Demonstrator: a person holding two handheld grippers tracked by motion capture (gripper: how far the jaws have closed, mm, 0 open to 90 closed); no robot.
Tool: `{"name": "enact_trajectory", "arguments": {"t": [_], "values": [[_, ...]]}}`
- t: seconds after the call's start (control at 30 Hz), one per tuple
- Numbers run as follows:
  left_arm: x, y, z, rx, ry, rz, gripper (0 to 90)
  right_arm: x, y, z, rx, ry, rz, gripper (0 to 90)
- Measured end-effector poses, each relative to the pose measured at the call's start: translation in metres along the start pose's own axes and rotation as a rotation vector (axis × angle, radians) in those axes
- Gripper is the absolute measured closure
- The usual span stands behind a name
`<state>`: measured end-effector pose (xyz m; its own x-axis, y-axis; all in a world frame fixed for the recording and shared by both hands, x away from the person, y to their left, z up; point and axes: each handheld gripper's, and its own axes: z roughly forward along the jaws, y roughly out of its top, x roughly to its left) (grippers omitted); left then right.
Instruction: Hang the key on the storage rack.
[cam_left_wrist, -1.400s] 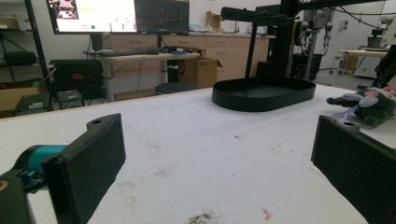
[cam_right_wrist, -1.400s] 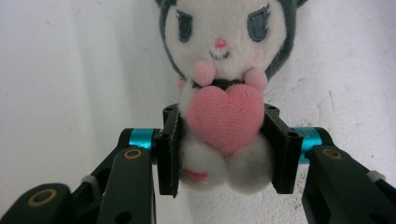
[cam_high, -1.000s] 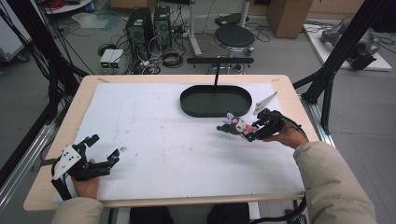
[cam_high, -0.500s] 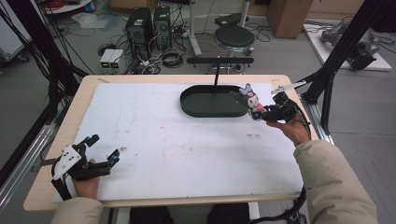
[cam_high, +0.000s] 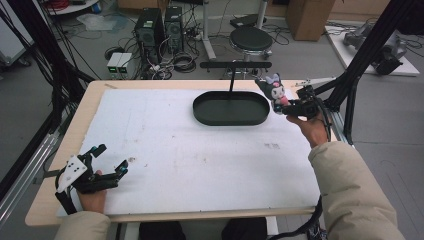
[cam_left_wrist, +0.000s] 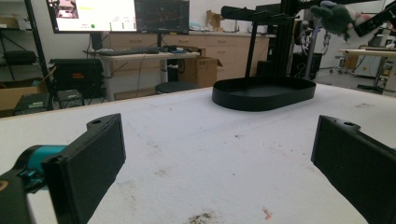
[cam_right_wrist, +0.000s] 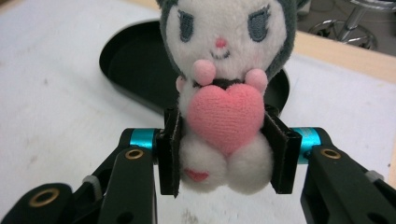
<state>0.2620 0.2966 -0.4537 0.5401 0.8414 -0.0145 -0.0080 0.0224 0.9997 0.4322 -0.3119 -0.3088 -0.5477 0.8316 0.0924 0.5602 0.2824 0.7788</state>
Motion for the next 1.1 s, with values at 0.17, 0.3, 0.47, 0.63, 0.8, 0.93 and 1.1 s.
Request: {"name": "enact_trajectory", "arguments": {"t": [0.17,0.3,0.47,0.63,0.8,0.93,1.1], "values": [[0.000,0.000,0.000,0.000,0.000,0.001,3.3,-0.003,0.015,0.000,-0.020,-0.025,0.033,55.6],[0.000,0.000,0.000,0.000,0.000,-0.001,3.4,-0.004,0.026,0.005,-0.030,-0.035,0.043,55.6],[0.001,0.000,0.000,0.002,0.000,-0.003,3.3,-0.005,0.034,0.008,-0.025,-0.055,0.042,55.6],[0.001,0.000,0.000,0.001,0.001,-0.003,3.4,-0.007,0.039,0.013,-0.036,-0.064,0.057,55.6],[0.001,0.000,0.000,0.001,0.001,-0.003,3.4,-0.010,0.042,0.017,-0.054,-0.074,0.079,55.6],[0.001,0.000,0.000,0.001,0.000,-0.003,3.3,-0.012,0.043,0.018,-0.069,-0.073,0.095,55.6],[0.001,0.000,0.000,0.001,0.001,-0.003,3.4,-0.017,0.043,0.020,-0.074,-0.080,0.110,55.5]]}}
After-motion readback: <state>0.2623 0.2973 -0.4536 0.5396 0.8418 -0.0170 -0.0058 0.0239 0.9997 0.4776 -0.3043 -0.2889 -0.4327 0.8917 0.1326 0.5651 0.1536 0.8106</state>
